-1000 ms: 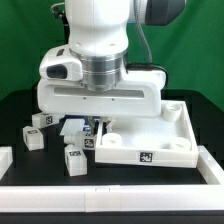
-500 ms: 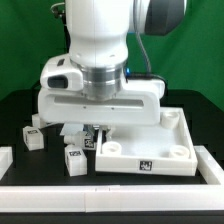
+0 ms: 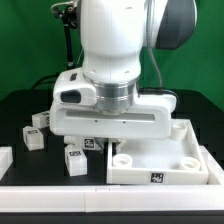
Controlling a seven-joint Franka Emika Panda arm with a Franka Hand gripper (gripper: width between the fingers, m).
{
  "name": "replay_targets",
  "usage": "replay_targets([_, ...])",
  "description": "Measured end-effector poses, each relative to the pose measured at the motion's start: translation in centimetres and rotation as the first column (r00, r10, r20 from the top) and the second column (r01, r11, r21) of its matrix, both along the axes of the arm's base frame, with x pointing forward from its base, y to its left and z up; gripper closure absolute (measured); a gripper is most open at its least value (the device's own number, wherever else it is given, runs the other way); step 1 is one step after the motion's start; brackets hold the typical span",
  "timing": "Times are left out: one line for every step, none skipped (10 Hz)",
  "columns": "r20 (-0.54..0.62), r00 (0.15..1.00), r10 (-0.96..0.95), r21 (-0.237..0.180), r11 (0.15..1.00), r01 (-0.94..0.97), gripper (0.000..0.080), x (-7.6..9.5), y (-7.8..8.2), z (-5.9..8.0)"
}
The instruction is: Assemble one leg
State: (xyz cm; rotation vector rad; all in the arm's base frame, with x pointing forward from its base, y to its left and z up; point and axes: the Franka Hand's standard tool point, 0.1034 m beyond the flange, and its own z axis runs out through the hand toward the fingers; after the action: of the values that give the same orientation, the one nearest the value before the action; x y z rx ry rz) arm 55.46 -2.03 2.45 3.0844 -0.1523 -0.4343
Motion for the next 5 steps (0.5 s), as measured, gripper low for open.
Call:
replay_targets([0.031, 1.0, 0.0, -0.007, 1.0, 0.0, 0.0745, 0.6, -0.02, -0.44])
replay_targets([0.067, 0.998, 0.004, -0.012, 1.0, -0.003, 0.0745, 1.15, -0.15, -0.78])
replay_targets([0.094, 0.996, 0.008, -0.015, 1.0, -0.007, 0.0745, 1.31, -0.29, -1.04])
replay_targets([0.094, 0.996, 0.008, -0.015, 1.0, -0.007, 0.0745, 1.35, -0.29, -0.99])
replay_targets([0.094, 0.996, 0.008, -0.015, 1.0, -0.007, 0.0745, 1.35, -0.29, -1.0])
